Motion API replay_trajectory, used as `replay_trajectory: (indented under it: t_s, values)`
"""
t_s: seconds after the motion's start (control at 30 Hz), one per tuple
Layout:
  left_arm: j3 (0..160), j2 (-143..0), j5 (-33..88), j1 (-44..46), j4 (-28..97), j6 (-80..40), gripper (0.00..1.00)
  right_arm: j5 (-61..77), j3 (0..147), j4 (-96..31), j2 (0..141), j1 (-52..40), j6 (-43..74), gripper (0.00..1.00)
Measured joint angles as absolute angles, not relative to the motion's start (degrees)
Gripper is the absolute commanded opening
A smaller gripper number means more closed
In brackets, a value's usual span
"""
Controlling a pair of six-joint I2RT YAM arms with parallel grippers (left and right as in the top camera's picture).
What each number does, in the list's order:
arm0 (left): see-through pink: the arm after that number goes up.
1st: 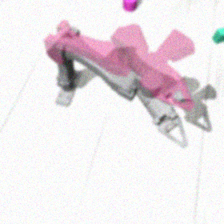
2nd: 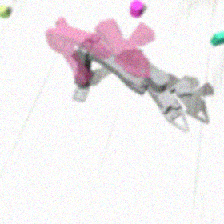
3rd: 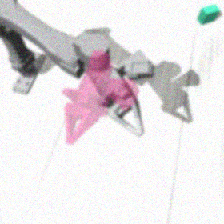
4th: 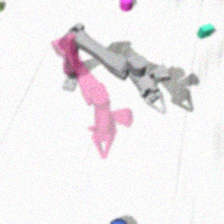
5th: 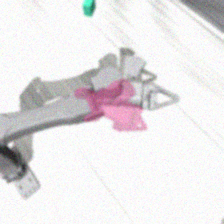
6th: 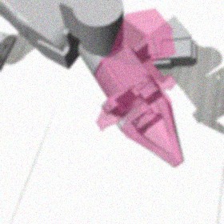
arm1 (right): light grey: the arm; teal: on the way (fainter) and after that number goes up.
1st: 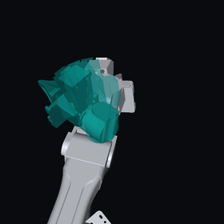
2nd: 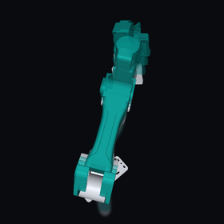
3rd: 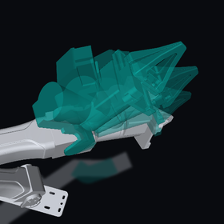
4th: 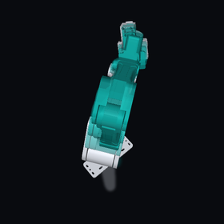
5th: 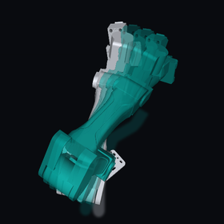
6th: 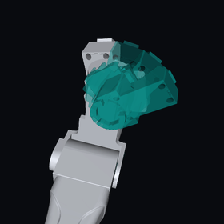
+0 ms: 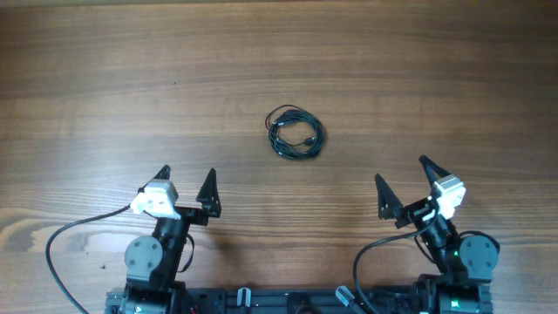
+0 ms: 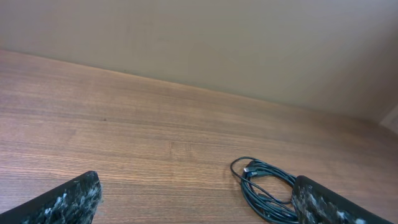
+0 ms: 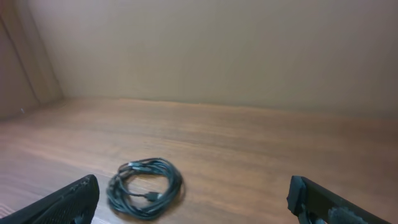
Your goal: Untangle cables
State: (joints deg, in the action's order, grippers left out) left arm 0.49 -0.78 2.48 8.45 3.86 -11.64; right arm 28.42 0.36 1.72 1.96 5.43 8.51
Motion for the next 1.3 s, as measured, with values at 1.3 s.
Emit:
replay_trajectory:
  t_s: [1.3]
  values:
    - [71.37, -68.38, 21.23, 12.56, 57.67, -13.91, 1.0, 33.15, 59.53, -39.0, 69.63, -11.86, 7.62, 0.91]
